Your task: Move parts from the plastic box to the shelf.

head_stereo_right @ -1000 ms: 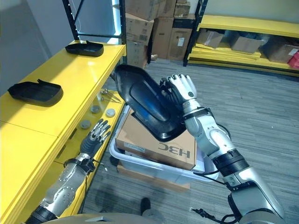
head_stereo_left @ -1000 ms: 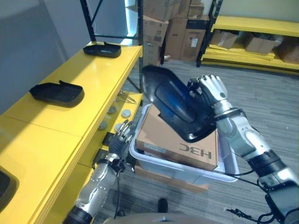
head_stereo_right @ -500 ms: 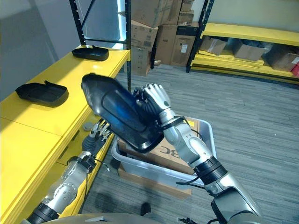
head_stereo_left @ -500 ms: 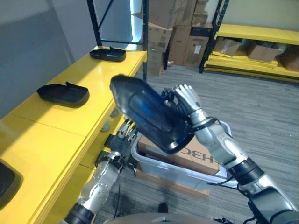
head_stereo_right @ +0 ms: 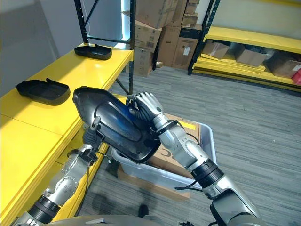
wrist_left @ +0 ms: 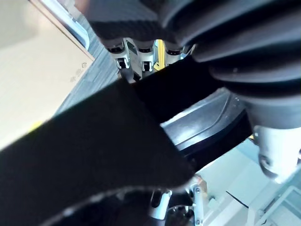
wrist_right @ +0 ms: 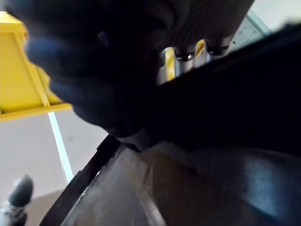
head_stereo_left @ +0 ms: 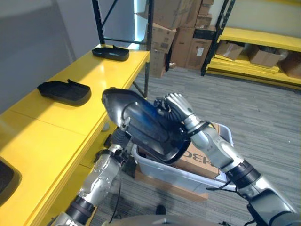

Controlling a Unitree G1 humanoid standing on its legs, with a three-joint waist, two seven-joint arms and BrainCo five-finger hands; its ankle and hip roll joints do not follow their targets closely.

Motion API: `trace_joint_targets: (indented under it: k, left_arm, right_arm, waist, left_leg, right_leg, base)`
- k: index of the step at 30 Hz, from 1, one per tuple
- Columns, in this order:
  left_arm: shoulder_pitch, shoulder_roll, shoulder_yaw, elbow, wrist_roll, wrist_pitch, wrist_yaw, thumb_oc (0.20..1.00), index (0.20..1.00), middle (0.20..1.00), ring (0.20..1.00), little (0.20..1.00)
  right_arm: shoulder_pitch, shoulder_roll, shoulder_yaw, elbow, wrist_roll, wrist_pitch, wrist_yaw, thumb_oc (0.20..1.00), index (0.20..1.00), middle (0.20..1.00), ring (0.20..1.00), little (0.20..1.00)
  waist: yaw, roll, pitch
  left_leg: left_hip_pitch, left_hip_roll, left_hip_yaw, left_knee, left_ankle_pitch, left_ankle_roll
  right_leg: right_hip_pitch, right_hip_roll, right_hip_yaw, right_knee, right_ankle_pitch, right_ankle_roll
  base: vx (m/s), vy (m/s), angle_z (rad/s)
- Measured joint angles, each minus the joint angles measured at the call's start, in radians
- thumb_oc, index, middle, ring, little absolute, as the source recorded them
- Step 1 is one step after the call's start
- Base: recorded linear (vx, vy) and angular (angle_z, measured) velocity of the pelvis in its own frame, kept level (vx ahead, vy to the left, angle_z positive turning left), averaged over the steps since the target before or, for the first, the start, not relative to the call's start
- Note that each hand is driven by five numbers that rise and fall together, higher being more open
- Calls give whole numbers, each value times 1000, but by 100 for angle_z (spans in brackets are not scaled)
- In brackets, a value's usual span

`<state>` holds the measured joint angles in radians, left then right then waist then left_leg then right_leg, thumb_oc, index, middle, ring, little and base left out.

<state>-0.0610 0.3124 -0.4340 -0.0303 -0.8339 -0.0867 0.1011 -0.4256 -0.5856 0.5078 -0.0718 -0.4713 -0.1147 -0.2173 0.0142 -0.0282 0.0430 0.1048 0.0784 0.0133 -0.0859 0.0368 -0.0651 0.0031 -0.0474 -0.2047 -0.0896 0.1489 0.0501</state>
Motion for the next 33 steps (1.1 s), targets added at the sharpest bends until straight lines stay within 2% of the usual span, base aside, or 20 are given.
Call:
trace_joint_targets:
  k: [4, 9, 15, 16, 19, 23, 24, 26, 29, 31, 33]
  left_arm:
    - [-1, 46, 3, 0, 77, 2, 5, 200, 200, 200, 200, 200]
    - [3, 31, 6, 0, 112, 1, 35, 200, 200, 200, 200, 200]
    - [7, 28, 7, 0, 154, -1, 60, 200, 200, 200, 200, 200]
    - [10, 30, 15, 0, 235, -3, 77, 200, 200, 200, 200, 200]
    - [20, 36, 38, -9, 381, -17, 97, 200, 200, 200, 200, 200]
    - [20, 53, 83, -55, 512, -24, 119, 200, 200, 200, 200, 200]
    - [20, 54, 99, -56, 537, -24, 132, 200, 200, 200, 200, 200]
    - [31, 71, 192, -69, 635, -22, 177, 200, 200, 200, 200, 200]
    - [53, 132, 328, -78, 783, -21, 247, 200, 200, 200, 200, 200]
    - [51, 172, 344, -78, 889, -23, 275, 200, 200, 200, 200, 200]
    - [50, 179, 339, -78, 951, -33, 279, 200, 200, 200, 200, 200]
  right_arm:
    - [14, 38, -13, -30, 112, 7, 35, 200, 200, 200, 200, 200]
    - [58, 67, -21, -71, 234, 10, 44, 200, 200, 200, 200, 200]
    - [75, 66, -18, -70, 278, 12, 56, 200, 200, 200, 200, 200]
    - [123, 84, -34, -71, 325, 12, 57, 1000, 1000, 1000, 1000, 1000]
    - [189, 109, -59, -74, 397, 7, 62, 1000, 1000, 1000, 1000, 1000]
    - [242, 155, -110, -80, 408, -31, 61, 1000, 1000, 1000, 1000, 1000]
    - [258, 158, -134, -80, 409, -40, 60, 1000, 1000, 1000, 1000, 1000]
    - [356, 180, -260, -67, 468, -65, 45, 1000, 1000, 1000, 1000, 1000]
    - [466, 172, -397, -6, 509, -52, -17, 1000, 1000, 1000, 1000, 1000]
    - [486, 173, -418, 81, 528, -58, -35, 1000, 1000, 1000, 1000, 1000]
    - [495, 173, -406, 173, 569, -60, -31, 1000, 1000, 1000, 1000, 1000]
  waist:
    - [3, 1, 0]
    - [6, 1, 0]
    - [9, 1, 1]
    - [12, -1, 1]
    - [12, -2, 2]
    - [6, -2, 2]
    - [5, -3, 2]
    - [3, -7, 3]
    - [-10, -9, 5]
    - [-19, -14, 6]
    - [-21, -19, 8]
  left_leg:
    - [-3, -1, 1, 0, 0, 0]
    - [-3, -1, 5, 0, -1, 0]
    - [-3, -1, 9, 0, -1, 0]
    - [-3, -1, 9, 0, -1, -1]
    - [-4, -2, 11, 0, -3, 0]
    - [-6, -2, 13, 0, -5, 0]
    - [-6, -2, 13, 0, -5, 0]
    - [-15, -2, 13, 0, -6, 0]
    - [-16, -1, 15, 0, -8, 1]
    - [-15, -1, 16, 1, -7, 0]
    - [-15, -1, 16, 2, -7, 0]
  right_leg:
    - [-4, -1, 1, 0, 0, 0]
    - [-5, -1, 3, 0, 0, 0]
    - [-7, 0, 4, 0, 0, 0]
    - [-7, -1, 4, 0, 0, 0]
    - [-10, -2, 5, 0, -1, 0]
    - [-14, -2, 8, 0, -1, 1]
    - [-14, -2, 9, 0, -1, 1]
    - [-23, -1, 9, 0, -1, 1]
    - [-25, 0, 12, 0, -3, 3]
    - [-25, 0, 13, 0, -4, 3]
    - [-25, 0, 13, 0, -4, 3]
  base:
    - [-4, 8, 0]
    - [-6, 1, -1]
    - [-8, 4, 0]
    - [-31, 20, -1]
    - [-19, 21, -1]
    - [0, 3, -2]
    - [0, 0, 0]
    - [0, 0, 0]
    - [19, -34, -3]
    - [0, -52, -1]
    - [-5, -65, 0]
